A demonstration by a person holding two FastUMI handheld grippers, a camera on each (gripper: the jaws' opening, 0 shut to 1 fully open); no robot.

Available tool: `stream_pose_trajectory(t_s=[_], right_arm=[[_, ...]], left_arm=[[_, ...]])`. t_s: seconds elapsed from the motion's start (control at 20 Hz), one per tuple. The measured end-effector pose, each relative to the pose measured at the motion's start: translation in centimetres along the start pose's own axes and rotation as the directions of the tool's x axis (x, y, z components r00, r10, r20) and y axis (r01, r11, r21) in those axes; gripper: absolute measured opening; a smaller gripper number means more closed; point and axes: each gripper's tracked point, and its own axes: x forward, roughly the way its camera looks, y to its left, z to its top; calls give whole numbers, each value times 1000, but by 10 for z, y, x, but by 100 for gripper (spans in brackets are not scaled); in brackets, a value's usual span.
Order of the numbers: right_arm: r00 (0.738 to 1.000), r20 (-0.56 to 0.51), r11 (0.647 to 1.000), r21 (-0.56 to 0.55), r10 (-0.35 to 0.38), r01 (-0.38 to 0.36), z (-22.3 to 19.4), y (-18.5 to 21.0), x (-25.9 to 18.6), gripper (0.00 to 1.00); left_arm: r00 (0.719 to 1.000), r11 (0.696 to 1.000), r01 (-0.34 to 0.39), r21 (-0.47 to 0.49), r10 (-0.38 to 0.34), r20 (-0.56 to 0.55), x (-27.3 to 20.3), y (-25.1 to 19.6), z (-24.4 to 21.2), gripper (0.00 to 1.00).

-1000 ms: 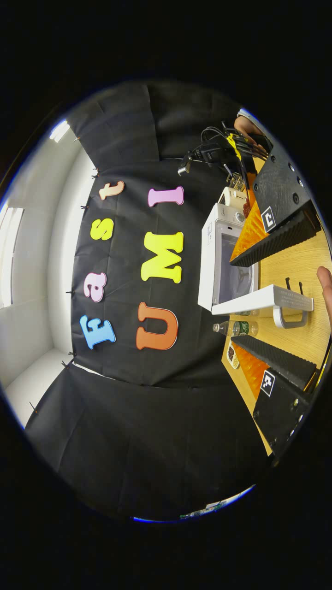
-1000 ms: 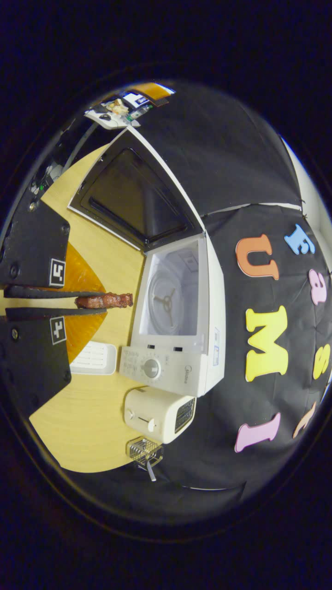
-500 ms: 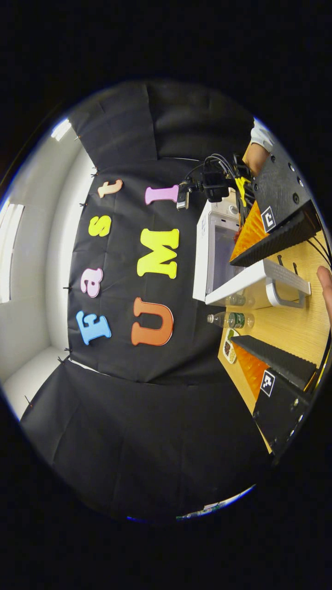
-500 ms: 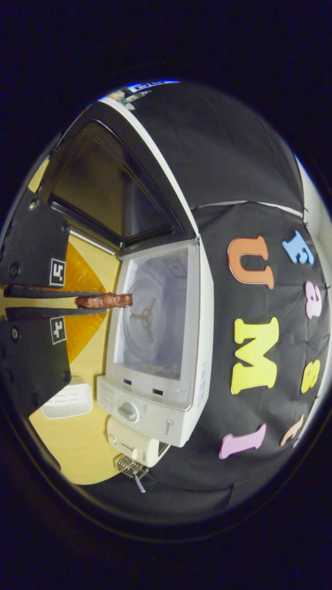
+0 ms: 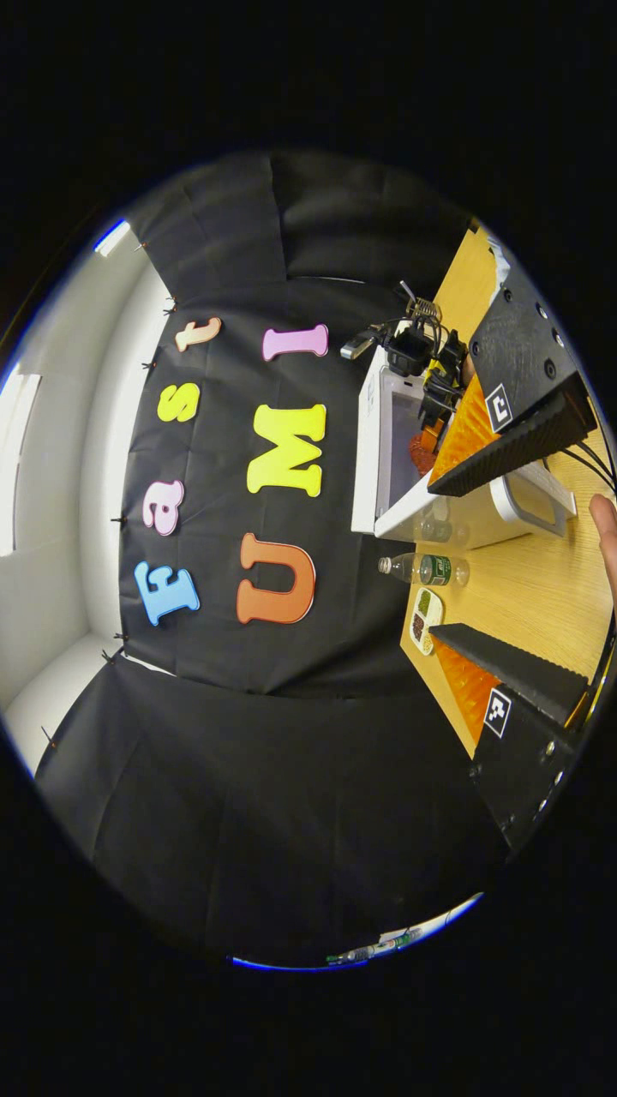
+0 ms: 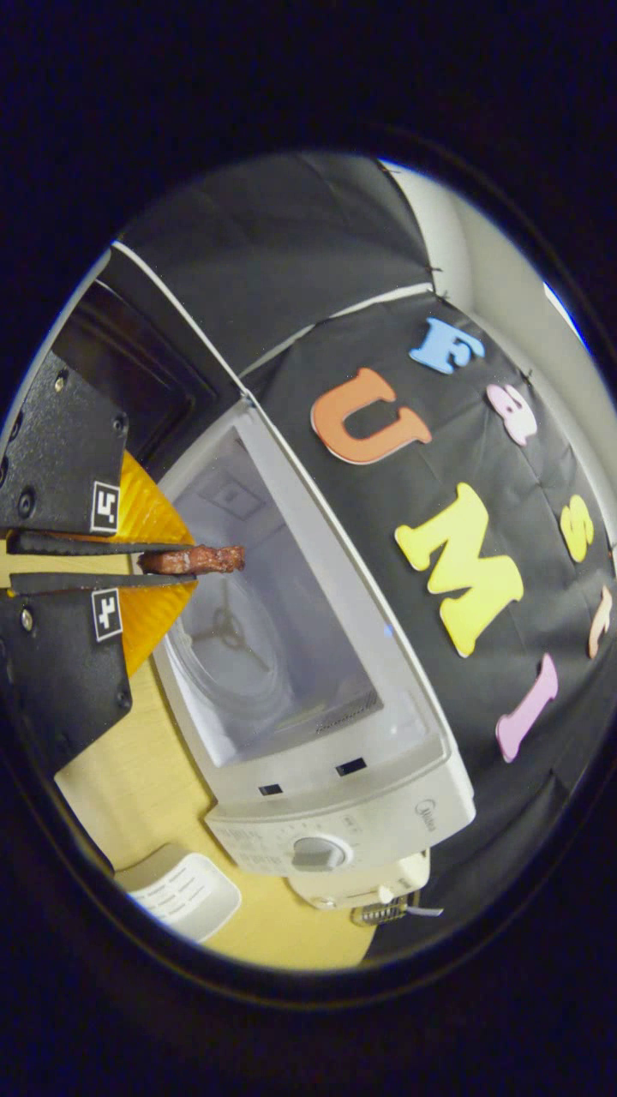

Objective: Open the microwave oven with the left hand, put the food in, and close the microwave oven.

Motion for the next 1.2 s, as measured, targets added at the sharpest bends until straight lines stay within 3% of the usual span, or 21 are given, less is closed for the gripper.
stream_pose_trajectory(t_s=[0.15,0.3,0.35,0.4,0.7,0.85,1.0,1.05,1.1,1.15,1.2], right_arm=[[993,117,996,83,-25,15,18,-5,22,11],[990,118,982,181,-72,50,10,-15,43,12],[990,113,976,209,-82,57,7,-18,52,3],[989,114,970,234,-93,64,7,-22,59,13],[979,99,905,407,-181,126,-4,-46,96,12],[972,91,878,453,-218,155,-8,-53,103,17],[961,85,872,447,-265,201,-12,-57,100,32],[961,71,869,447,-268,210,-15,-57,99,33],[961,75,868,452,-267,206,-15,-57,99,42],[963,56,872,440,-264,213,-19,-54,100,44],[965,39,876,430,-261,219,-22,-52,98,37]], left_arm=[[1000,1000,-12,8,12,-22,7,5,-6,92],[999,1000,-8,16,8,-37,12,4,-10,93],[999,1000,-1,17,2,-38,12,2,-9,92],[999,1000,1,21,0,-37,11,2,-10,92],[998,1000,5,17,-4,-63,13,1,-17,92],[998,1000,8,8,-8,-62,12,-1,-15,92],[998,1000,13,17,-12,-57,11,-2,-15,93],[998,1000,11,22,-10,-56,11,-2,-15,93],[998,1000,14,24,-12,-56,10,-3,-15,93],[998,1000,16,22,-15,-60,10,-4,-17,92],[998,1000,19,19,-17,-60,10,-5,-17,92]])
